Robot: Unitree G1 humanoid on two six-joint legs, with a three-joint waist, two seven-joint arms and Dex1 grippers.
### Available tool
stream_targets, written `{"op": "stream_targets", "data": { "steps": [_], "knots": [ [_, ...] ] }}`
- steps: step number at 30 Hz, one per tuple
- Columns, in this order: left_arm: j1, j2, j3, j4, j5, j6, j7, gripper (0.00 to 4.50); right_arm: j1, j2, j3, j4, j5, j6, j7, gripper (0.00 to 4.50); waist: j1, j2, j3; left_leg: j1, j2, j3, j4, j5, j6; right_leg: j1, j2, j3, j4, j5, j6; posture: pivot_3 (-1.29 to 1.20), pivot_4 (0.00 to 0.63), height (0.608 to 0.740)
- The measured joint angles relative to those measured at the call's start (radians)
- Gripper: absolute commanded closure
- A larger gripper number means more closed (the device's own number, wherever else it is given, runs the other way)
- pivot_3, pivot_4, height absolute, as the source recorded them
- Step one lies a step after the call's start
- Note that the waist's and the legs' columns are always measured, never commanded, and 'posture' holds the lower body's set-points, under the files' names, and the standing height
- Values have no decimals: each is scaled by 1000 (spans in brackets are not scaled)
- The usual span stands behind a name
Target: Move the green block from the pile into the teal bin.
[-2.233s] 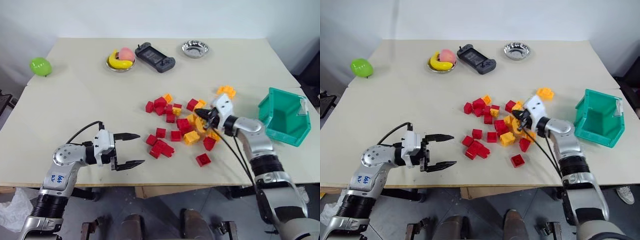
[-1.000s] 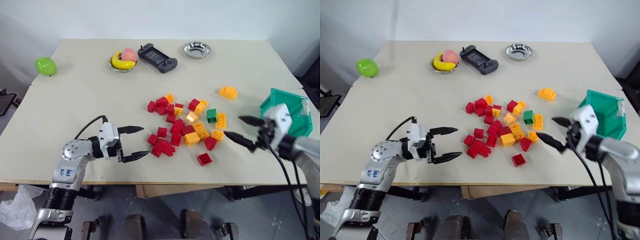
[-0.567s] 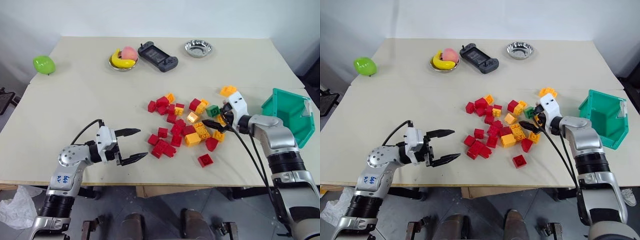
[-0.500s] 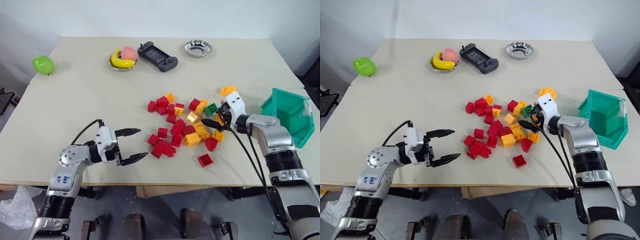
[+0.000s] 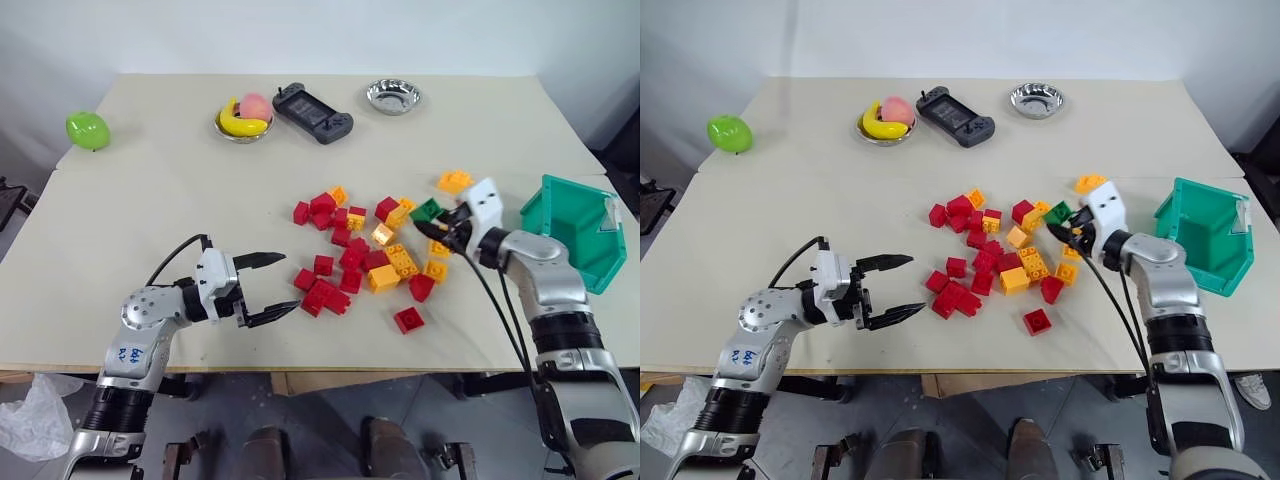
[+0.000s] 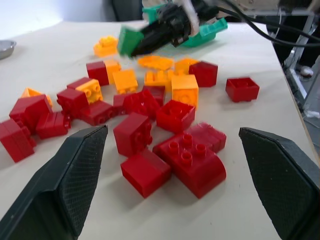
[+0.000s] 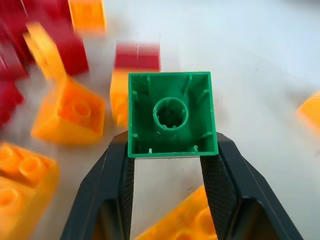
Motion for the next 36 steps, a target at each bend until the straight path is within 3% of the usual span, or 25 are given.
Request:
{"op": "stream_targets", "data": {
  "steps": [5, 9, 13, 17, 18, 25, 28, 31, 36],
  "knots": [
    [-78, -98, -27, 37, -14, 10, 4, 0, 171, -67, -205, -195, 111, 10, -25, 3002, 24, 0, 0, 0, 0, 0, 2, 0, 0, 1, 0, -1, 0, 0, 0, 0, 150, 740],
    [-149, -189, -47, 81, -20, 29, 12, 0, 279, -184, -360, -248, 124, 78, -98, 3002, 31, 0, 0, 0, 0, 0, 2, 0, 0, 1, 0, 0, 0, 0, 1, 0, 150, 740],
    [-195, -256, -88, 111, -28, 31, 1, 0, 339, -262, -436, -203, 70, 93, -166, 3002, 28, 0, 0, 1, 0, 1, 2, 0, 0, 2, 0, 0, -1, 0, 1, 0, 150, 740],
    [-213, -277, -116, 143, -25, 20, -13, 0, 354, -281, -431, -123, 27, 84, -181, 3002, 15, 0, 0, 3, 0, 2, 1, 0, 0, 2, 0, 1, -1, 0, 1, 0, 150, 740],
    [-213, -277, -120, 149, -24, 19, -16, 0, 352, -286, -416, -93, 12, 79, -182, 2284, 14, 0, 0, 3, 0, 2, 1, 0, 0, 2, 0, 2, -1, 0, 1, 0, 150, 740],
    [-210, -241, -110, 151, -7, 16, 2, 0, 312, -287, -383, -8, 2, 39, -179, 55, 18, 0, 0, 3, 0, 2, 1, 0, 0, 2, 0, 2, -1, 0, 1, 0, 150, 740],
    [-187, -191, -86, 151, 12, 8, 21, 0, 312, -284, -380, -16, 31, -7, -112, 55, 16, 0, 0, 3, 0, 2, 1, 0, 0, 2, 0, 2, -1, 0, 1, 0, 150, 740],
    [-159, -132, -44, 156, 38, -13, 46, 0, 358, -238, -362, -146, 138, -58, 50, 55, 15, 0, 0, 3, 1, 2, 0, 0, 0, 2, 1, 1, -1, 0, 1, 0, 150, 740],
    [-67, -10, 47, 143, 62, -41, 89, 0, 498, -180, -212, -410, 230, -44, 216, 55, 17, 0, 0, 3, 1, 2, 0, 0, 0, 2, 1, 1, -1, 0, 1, 0, 150, 740]
  ]
}}
